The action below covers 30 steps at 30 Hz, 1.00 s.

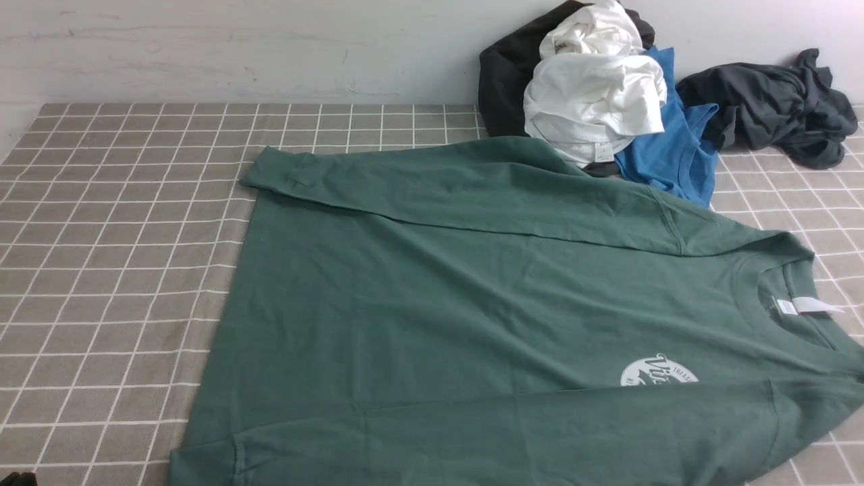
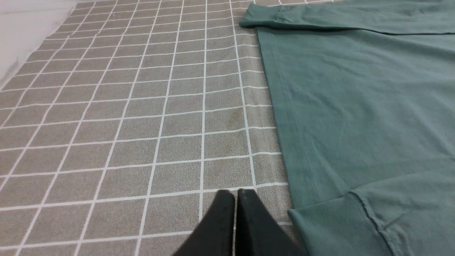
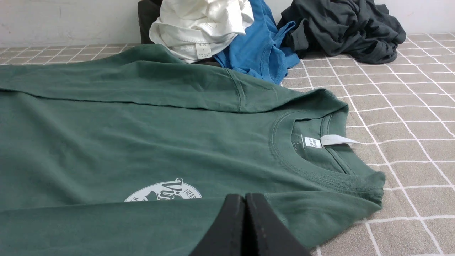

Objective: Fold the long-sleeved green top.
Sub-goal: Use the left arm to clamp the cuff closest to it

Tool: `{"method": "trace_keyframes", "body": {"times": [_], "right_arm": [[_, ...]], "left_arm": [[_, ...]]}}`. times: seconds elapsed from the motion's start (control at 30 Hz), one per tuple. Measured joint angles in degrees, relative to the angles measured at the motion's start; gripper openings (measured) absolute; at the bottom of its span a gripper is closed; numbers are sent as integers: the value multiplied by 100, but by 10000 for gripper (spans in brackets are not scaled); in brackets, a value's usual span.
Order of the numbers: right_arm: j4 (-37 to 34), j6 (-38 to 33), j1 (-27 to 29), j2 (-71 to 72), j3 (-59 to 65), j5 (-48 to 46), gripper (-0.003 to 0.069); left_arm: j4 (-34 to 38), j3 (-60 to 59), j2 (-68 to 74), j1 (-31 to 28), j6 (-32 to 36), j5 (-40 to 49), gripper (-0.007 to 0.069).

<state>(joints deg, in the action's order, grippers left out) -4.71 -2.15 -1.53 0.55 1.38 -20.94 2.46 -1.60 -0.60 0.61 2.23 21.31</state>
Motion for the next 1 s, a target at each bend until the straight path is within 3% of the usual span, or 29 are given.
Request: {"method": "trace_keyframes", "body": {"times": [1.0], "right_arm": [[106,0,0,0,0,58,-14]], "left_arm": [[0,0,0,0,0,-46,-7]]}}
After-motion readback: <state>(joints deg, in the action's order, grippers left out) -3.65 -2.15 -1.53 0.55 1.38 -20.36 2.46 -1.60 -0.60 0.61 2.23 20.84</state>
